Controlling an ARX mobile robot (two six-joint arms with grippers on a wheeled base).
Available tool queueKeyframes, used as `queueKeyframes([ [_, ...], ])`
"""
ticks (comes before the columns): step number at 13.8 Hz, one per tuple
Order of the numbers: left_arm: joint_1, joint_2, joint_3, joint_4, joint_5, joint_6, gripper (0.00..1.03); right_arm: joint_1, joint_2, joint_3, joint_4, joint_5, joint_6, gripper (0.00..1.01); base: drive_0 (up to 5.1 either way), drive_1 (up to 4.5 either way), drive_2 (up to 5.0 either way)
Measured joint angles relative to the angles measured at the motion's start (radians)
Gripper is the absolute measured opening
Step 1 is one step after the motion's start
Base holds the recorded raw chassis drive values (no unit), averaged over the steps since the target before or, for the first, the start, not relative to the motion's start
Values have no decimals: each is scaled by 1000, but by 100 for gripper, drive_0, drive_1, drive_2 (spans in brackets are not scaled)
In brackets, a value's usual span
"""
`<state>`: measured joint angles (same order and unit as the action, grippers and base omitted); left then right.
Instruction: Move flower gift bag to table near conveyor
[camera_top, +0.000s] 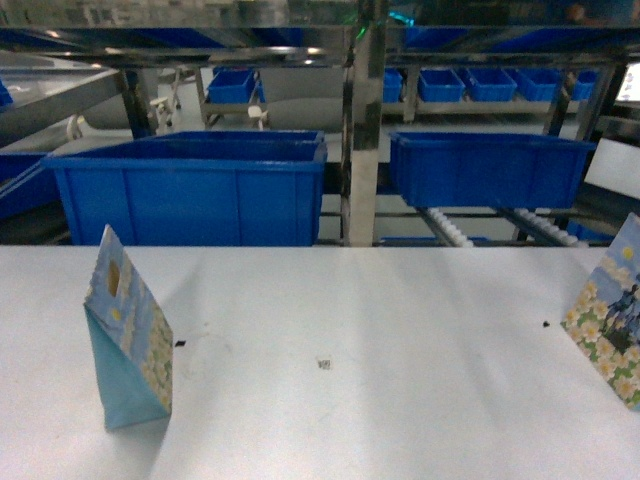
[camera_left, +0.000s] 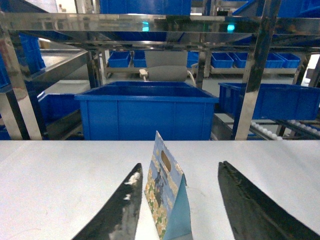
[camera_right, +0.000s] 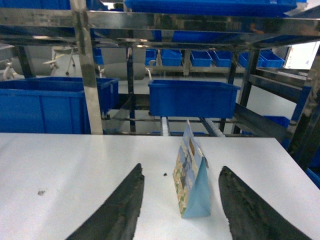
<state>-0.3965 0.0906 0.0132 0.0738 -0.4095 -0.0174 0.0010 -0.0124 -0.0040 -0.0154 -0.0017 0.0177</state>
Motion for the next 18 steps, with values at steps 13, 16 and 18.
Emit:
queueKeyframes([
  [13, 394, -80, 1, -79, 409, 4, 2, -1, 13, 17, 11, 1, -16, 13, 0, 0, 0],
  [16, 394, -80, 1, -78, 409, 4, 28, -1, 13, 17, 11, 1, -16, 42, 0, 0, 0],
  [18, 394, -80, 1, -79, 409, 4, 52, -1, 13, 17, 11, 1, -16, 66, 0, 0, 0],
])
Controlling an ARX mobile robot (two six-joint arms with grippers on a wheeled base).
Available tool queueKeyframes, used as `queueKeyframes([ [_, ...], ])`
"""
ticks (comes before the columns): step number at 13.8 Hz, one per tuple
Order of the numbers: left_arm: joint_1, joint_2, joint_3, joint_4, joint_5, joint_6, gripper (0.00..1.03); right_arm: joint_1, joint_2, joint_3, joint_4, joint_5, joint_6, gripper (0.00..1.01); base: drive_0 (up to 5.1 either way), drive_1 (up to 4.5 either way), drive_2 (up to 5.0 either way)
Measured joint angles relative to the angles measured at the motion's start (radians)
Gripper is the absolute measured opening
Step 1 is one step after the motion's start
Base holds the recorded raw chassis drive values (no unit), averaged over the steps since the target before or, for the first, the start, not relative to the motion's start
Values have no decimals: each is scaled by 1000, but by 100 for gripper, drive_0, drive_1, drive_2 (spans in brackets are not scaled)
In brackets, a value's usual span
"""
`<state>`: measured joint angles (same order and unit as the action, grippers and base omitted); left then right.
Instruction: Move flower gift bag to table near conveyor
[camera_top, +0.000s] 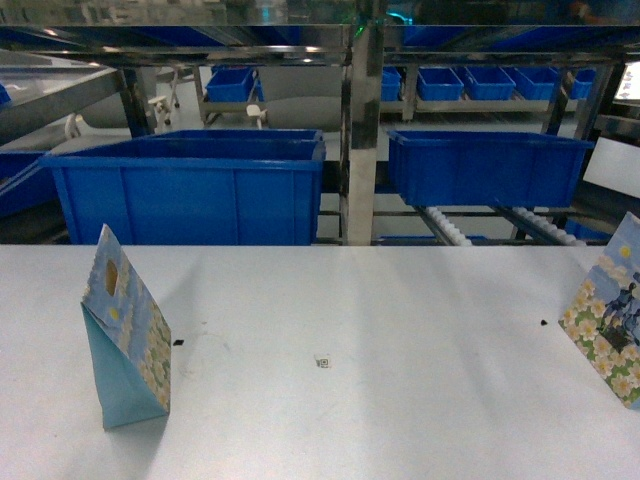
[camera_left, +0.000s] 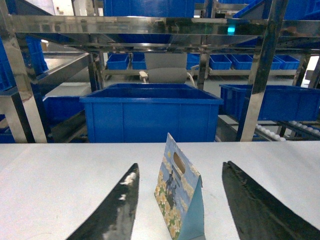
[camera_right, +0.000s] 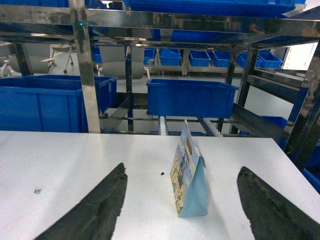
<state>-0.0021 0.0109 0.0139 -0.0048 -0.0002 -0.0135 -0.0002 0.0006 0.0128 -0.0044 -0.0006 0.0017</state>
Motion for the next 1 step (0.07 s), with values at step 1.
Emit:
queueKeyframes([
  [1, 0, 0, 0, 0, 0, 0, 63, 0, 0, 0, 0, 0, 0, 77, 0, 0, 0],
])
